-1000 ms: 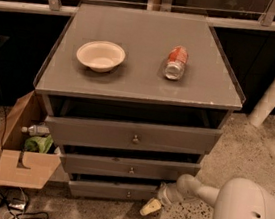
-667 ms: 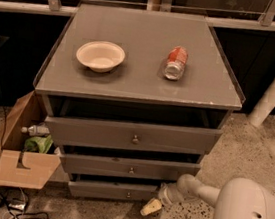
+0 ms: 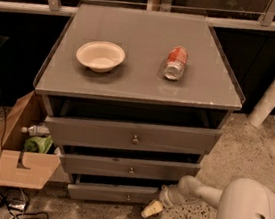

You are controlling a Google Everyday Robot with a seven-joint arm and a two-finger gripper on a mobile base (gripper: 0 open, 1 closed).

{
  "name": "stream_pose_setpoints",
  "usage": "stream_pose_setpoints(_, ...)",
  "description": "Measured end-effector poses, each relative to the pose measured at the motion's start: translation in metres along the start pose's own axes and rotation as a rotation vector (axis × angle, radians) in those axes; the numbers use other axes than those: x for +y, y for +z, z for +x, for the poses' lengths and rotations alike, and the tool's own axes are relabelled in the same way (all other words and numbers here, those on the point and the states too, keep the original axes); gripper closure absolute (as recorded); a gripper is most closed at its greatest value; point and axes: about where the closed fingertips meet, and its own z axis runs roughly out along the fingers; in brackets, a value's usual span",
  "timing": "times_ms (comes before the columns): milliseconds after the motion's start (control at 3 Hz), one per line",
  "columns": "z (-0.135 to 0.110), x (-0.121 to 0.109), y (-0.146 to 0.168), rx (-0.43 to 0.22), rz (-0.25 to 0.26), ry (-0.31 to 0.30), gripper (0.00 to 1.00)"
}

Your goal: Open bottom drawer

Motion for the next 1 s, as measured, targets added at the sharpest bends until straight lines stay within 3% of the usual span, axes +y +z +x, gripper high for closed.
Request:
stream_pose_setpoints(333,0.008,0.008,-0.005,0.009,-0.003,0.013,0.00)
stream_pose_setpoints(667,0.029,0.029,-0.021,0.027,-0.008,0.054,0.00)
stream_pose_setpoints(1000,0.069,0.061,-0.067,0.060,0.014,0.153,0.00)
